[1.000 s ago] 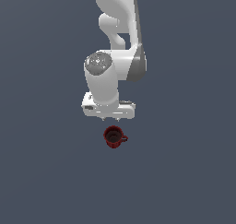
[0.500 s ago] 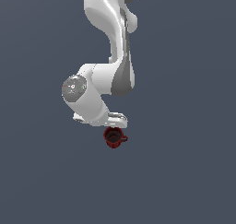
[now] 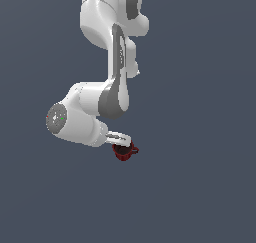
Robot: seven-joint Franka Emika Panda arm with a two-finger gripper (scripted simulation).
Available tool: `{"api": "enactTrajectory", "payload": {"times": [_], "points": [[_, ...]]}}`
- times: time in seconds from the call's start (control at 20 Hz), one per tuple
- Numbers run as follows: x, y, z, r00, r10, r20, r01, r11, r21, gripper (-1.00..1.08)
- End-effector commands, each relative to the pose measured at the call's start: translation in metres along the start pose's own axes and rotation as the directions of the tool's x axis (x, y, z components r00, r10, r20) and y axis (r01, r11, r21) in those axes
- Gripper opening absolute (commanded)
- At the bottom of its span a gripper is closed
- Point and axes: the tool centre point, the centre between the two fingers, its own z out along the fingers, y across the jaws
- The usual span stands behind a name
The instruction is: Pick up the object and move it to a goal position.
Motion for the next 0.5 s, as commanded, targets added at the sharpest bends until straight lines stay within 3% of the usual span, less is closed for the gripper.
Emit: {"api": "enactTrajectory", "payload": {"times": [0.0, 0.45], "points": [[0.0026, 0.0021, 0.0015, 1.000, 0.008, 0.023, -0.008, 1.000, 0.028, 0.28], [0.0065, 0.0067, 0.0041, 0.998, 0.018, 0.061, -0.023, 0.997, 0.073, 0.28]]}}
